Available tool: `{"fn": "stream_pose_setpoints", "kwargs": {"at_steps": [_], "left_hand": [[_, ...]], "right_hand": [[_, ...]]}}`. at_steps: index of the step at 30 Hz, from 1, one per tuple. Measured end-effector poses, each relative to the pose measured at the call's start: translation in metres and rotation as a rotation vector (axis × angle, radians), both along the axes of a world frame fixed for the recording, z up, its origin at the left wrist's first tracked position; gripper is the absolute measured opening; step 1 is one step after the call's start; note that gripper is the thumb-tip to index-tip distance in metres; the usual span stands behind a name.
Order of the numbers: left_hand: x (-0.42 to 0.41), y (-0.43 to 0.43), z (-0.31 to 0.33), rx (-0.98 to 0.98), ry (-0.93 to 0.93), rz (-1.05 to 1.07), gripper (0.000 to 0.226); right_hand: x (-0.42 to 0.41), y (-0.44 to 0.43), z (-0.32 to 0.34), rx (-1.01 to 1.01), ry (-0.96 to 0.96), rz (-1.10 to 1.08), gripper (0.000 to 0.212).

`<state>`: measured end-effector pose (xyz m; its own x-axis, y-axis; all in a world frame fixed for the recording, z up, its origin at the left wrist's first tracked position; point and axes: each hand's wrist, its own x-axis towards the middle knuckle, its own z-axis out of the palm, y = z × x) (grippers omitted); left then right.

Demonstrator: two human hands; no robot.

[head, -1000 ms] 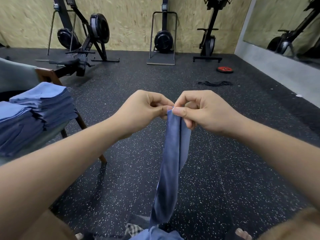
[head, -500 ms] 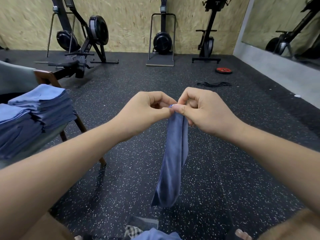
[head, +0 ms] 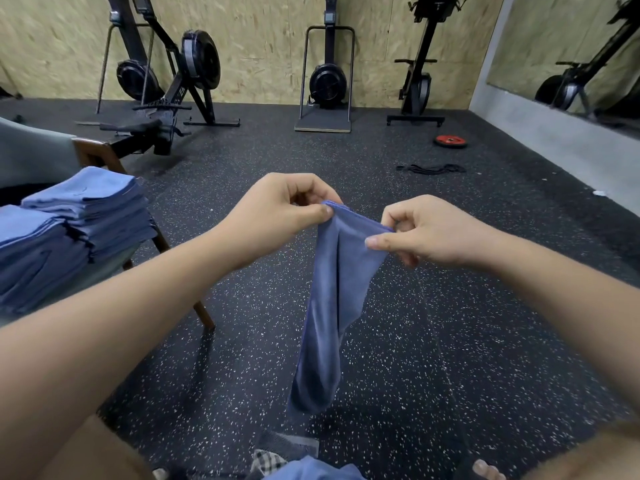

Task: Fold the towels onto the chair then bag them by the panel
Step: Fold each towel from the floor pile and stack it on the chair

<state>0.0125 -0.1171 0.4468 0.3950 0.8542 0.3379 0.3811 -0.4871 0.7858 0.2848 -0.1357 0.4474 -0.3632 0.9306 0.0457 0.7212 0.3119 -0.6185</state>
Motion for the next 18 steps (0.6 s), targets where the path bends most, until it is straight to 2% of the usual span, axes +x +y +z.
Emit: {"fn": "stream_pose_setpoints", "kwargs": {"at_steps": [5,10,12,14,16,18], "left_hand": [[-0.017,0.014,0.0,0.037,0.087,0.128,0.017],[-0.022,0.02,-0.003,0.062,0.134,0.165,0.014],[-0.022,0.022,-0.004,0.07,0.106,0.174,0.011],[-0.022,0.023,-0.003,0.068,0.064,0.17,0.008],[-0.02,0.021,-0.004,0.056,0.043,0.149,0.005],[-0.016,0.017,-0.005,0.062,0.051,0.112,0.003]], "right_hand": [[0.012,0.004,0.003,0.119,-0.077,-0.086,0.03],[0.014,0.01,0.003,0.302,0.059,-0.147,0.025],[0.012,0.011,0.002,0.296,0.198,-0.129,0.02],[0.012,0.012,0.003,0.257,0.282,-0.092,0.024],[0.014,0.012,0.004,0.238,0.217,-0.068,0.028],[0.014,0.01,0.004,0.22,0.069,-0.064,0.033]]}}
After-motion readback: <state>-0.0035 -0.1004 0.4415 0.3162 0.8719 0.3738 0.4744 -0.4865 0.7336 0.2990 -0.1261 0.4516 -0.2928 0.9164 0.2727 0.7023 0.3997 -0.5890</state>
